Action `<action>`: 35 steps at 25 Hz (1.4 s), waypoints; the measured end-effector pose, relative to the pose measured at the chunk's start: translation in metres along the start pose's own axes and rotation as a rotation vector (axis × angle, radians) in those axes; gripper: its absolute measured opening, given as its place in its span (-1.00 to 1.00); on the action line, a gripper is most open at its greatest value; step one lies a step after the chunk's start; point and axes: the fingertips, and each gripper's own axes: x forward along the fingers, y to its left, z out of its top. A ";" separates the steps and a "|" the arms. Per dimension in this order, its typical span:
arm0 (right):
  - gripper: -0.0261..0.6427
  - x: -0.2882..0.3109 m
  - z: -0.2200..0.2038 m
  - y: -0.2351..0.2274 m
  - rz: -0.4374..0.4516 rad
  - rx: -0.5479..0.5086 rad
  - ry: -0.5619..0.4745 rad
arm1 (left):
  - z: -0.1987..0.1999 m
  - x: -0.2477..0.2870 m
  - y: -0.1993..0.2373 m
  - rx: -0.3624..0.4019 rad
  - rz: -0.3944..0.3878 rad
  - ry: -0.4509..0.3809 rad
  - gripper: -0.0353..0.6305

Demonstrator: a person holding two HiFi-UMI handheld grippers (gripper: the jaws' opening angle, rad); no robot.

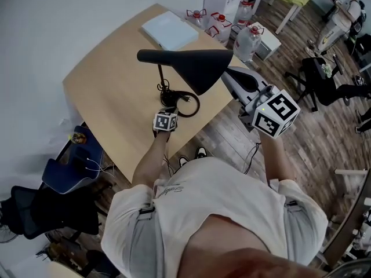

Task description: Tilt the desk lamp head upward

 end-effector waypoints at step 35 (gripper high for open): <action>-0.94 0.003 -0.172 0.070 -0.181 -0.084 0.038 | 0.121 -0.265 -0.097 0.226 0.047 -0.617 -0.85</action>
